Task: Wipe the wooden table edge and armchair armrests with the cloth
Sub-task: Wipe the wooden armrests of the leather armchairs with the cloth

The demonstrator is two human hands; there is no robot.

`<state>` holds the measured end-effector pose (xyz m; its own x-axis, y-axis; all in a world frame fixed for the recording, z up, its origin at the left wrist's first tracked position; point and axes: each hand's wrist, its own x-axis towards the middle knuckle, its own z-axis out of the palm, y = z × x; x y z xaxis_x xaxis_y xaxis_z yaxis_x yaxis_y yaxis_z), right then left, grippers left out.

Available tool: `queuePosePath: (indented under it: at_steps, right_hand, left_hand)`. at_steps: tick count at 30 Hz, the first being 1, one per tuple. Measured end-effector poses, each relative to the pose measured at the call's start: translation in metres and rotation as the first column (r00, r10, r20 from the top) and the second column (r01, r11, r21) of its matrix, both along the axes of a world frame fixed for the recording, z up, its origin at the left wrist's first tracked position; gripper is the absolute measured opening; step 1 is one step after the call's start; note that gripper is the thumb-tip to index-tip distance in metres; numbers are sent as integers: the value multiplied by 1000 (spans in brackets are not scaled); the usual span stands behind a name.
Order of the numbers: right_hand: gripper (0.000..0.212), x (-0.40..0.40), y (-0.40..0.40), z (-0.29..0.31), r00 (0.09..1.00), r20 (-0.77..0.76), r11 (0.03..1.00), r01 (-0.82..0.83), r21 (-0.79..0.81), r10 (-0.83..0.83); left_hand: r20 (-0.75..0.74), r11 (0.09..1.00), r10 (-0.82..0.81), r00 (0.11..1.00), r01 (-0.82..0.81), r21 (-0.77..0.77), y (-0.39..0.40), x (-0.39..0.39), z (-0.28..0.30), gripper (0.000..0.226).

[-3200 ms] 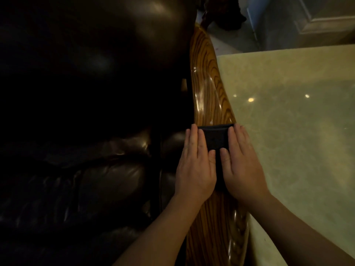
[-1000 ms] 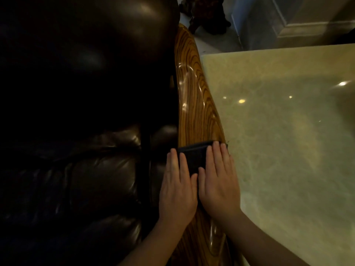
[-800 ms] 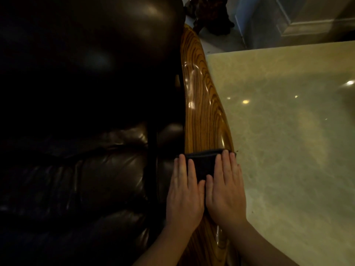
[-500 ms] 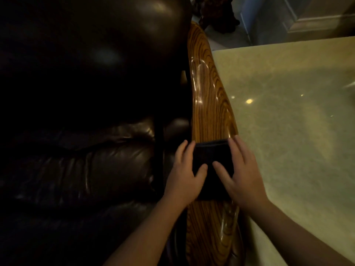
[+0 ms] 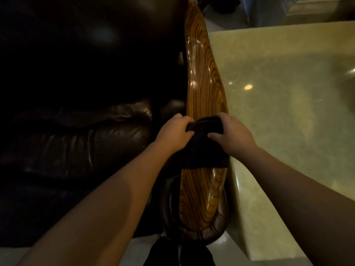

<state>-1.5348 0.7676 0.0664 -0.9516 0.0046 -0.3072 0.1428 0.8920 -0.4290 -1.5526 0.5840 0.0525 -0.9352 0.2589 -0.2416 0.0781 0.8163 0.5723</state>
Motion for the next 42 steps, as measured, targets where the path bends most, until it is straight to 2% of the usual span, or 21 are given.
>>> queuePosePath:
  at_steps: [2,4,6,12,18,22,26,33,38,42]
  right_hand:
    - [41,0,-7,6,999,21,997,-49,60,48]
    - [31,-2,-13,14,996,27,991,-82,102,79]
    - [29,-2,-16,22,995,28,989,-103,102,101]
    - [23,2,-11,65,978,59,972,-207,112,202]
    - [22,6,-21,125,951,-12,938,-302,172,309]
    - [20,7,-37,171,932,-50,920,-345,186,360]
    - [20,7,-59,215,896,-58,885,-422,195,440]
    - [18,30,-127,272,873,-186,890,-423,169,450]
    - [19,51,-195,312,832,-247,864,-449,226,497]
    - [13,80,-267,326,781,-276,822,-483,303,560]
  left_hand:
    - [11,999,28,1000,-27,-20,2,2,4,31]
    - [36,996,78,996,-77,-35,2,3,13,25]
    - [52,994,91,994,-88,-62,0,3,24,20]
    - [123,993,-34,992,47,-109,-13,14,74,15]
    - [85,967,-81,993,99,-234,-19,24,142,29]
    - [45,968,-62,997,71,-239,-35,38,190,32]
    - [17,983,-6,1000,9,-182,-67,57,234,32]
    - [-100,973,7,995,-30,-230,-132,82,294,34]
    - [-191,970,21,981,-66,-235,-202,107,324,29]
    - [-227,967,57,972,-110,-228,-273,140,334,30]
